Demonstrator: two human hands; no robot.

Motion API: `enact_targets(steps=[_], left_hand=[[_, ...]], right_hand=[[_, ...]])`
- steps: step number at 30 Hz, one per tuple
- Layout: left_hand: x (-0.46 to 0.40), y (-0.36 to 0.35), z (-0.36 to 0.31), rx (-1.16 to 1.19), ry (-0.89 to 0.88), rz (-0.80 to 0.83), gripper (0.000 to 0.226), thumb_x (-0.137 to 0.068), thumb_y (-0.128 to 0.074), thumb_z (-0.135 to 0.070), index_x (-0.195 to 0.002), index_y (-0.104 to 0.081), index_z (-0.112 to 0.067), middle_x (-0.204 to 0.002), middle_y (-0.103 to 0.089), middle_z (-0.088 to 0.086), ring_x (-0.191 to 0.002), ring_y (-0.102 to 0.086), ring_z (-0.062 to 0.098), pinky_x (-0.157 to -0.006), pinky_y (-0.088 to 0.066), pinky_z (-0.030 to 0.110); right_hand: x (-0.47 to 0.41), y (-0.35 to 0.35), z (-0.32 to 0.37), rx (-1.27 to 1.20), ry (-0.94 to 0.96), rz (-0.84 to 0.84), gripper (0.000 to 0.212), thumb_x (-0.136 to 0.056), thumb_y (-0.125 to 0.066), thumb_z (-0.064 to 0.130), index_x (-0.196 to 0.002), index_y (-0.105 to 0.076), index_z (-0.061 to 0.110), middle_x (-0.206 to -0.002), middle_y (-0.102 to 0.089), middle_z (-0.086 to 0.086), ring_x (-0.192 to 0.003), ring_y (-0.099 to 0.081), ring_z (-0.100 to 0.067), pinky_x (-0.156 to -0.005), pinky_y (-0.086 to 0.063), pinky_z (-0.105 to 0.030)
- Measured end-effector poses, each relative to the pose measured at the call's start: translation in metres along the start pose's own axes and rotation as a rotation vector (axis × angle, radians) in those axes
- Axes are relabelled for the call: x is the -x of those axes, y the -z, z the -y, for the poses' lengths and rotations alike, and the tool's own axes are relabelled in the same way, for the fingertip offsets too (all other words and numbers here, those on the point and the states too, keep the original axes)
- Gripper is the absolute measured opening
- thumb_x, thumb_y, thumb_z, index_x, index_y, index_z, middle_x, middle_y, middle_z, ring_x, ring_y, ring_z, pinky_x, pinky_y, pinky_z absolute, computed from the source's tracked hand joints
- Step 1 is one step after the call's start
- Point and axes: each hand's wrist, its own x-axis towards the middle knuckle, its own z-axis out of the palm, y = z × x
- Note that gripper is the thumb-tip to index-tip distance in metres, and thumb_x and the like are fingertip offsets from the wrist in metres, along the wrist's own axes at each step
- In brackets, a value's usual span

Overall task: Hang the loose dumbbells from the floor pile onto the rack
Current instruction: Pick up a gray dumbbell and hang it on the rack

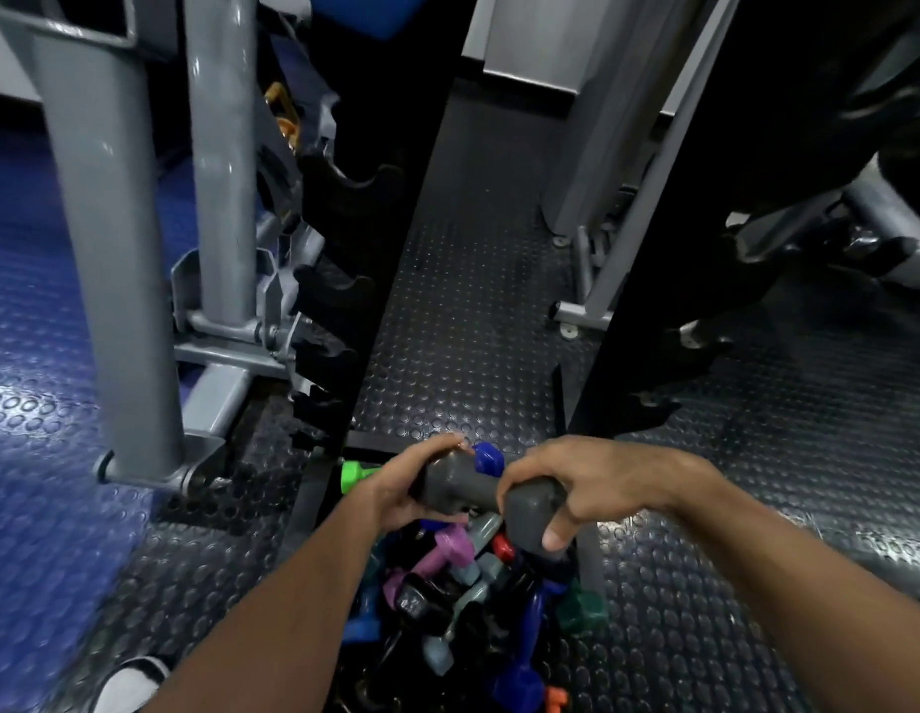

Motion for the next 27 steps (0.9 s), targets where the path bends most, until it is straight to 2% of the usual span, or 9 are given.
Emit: enact_targets(steps=[4, 7, 10, 14, 16, 19, 22, 25, 27], left_hand=[[0.03, 0.001, -0.03, 0.109, -0.096, -0.085, 0.041, -0.076, -0.08, -0.038, -0.105, -0.072, -0.01, -0.092, -0.072, 0.015, -0.077, -0.068, 0.026, -0.062, -0.056, 0.038], [0.058, 0.006, -0.057, 0.116, -0.176, -0.153, 0.026, -0.081, -0.075, -0.035, -0.092, -0.072, -0.012, -0.079, -0.068, 0.012, -0.063, -0.064, 0.024, -0.06, -0.053, 0.036], [0.092, 0.013, -0.081, 0.14, -0.26, -0.239, 0.027, -0.079, -0.078, -0.034, -0.096, -0.075, -0.013, -0.088, -0.071, 0.012, -0.067, -0.065, 0.025, -0.06, -0.055, 0.035], [0.139, 0.016, -0.1, 0.214, -0.347, -0.301, 0.038, -0.069, -0.083, -0.038, -0.096, -0.073, -0.014, -0.087, -0.073, 0.011, -0.069, -0.067, 0.027, -0.063, -0.056, 0.037], [0.161, 0.013, -0.109, 0.217, -0.401, -0.313, 0.035, -0.075, -0.082, -0.036, -0.098, -0.068, -0.014, -0.084, -0.069, 0.013, -0.067, -0.066, 0.028, -0.061, -0.054, 0.038], [0.211, 0.009, -0.125, 0.197, -0.471, -0.283, 0.026, -0.084, -0.078, -0.035, -0.097, -0.064, -0.017, -0.087, -0.065, 0.013, -0.067, -0.064, 0.027, -0.059, -0.054, 0.037], [0.258, 0.015, -0.137, 0.095, -0.533, -0.169, 0.041, -0.073, -0.085, -0.035, -0.102, -0.062, -0.017, -0.097, -0.063, 0.016, -0.075, -0.066, 0.03, -0.067, -0.059, 0.044], [0.294, 0.026, -0.144, -0.005, -0.573, -0.074, 0.062, -0.056, -0.091, -0.03, -0.11, -0.063, -0.017, -0.106, -0.066, 0.016, -0.087, -0.066, 0.031, -0.087, -0.056, 0.06], [0.308, 0.031, -0.145, -0.06, -0.611, -0.057, 0.08, -0.047, -0.097, -0.025, -0.117, -0.062, -0.014, -0.108, -0.068, 0.014, -0.089, -0.068, 0.029, -0.092, -0.053, 0.061]], right_hand=[[0.012, 0.007, 0.008, -0.214, 0.066, -0.099, 0.057, -0.081, -0.082, 0.013, -0.123, -0.066, 0.048, -0.126, -0.057, 0.008, -0.113, -0.062, -0.02, -0.096, -0.056, -0.041], [0.018, 0.002, 0.008, -0.44, 0.159, -0.295, 0.067, -0.083, -0.082, 0.009, -0.138, -0.062, 0.042, -0.133, -0.054, 0.005, -0.123, -0.057, -0.011, -0.106, -0.05, -0.033], [0.021, -0.011, 0.018, -0.671, 0.202, -0.465, 0.08, -0.086, -0.08, 0.008, -0.149, -0.047, 0.045, -0.145, -0.054, 0.005, -0.13, -0.056, -0.005, -0.106, -0.048, -0.024], [0.016, -0.031, 0.054, -1.068, 0.199, -0.608, 0.073, -0.084, -0.083, 0.038, -0.146, -0.046, 0.047, -0.141, -0.06, 0.006, -0.126, -0.064, -0.018, -0.104, -0.054, -0.046], [0.008, -0.03, 0.077, -1.011, 0.133, -0.814, 0.077, -0.074, -0.088, 0.047, -0.141, -0.051, 0.044, -0.133, -0.064, 0.005, -0.118, -0.066, -0.014, -0.101, -0.057, -0.041], [0.009, -0.02, 0.116, -1.04, 0.141, -1.044, 0.06, -0.078, -0.086, 0.034, -0.129, -0.054, 0.035, -0.123, -0.067, 0.008, -0.108, -0.068, -0.008, -0.092, -0.058, -0.03], [0.013, -0.004, 0.137, -1.097, 0.232, -1.098, 0.054, -0.075, -0.08, 0.045, -0.123, -0.061, 0.029, -0.117, -0.073, 0.003, -0.104, -0.071, -0.011, -0.082, -0.056, -0.024], [0.015, 0.017, 0.157, -1.086, 0.285, -1.131, 0.06, -0.069, -0.079, 0.067, -0.113, -0.071, 0.027, -0.111, -0.076, -0.001, -0.105, -0.072, -0.015, -0.087, -0.05, -0.028], [0.015, 0.03, 0.169, -1.092, 0.305, -1.111, 0.065, -0.066, -0.078, 0.075, -0.108, -0.075, 0.026, -0.109, -0.077, -0.004, -0.107, -0.071, -0.018, -0.094, -0.052, -0.037]])
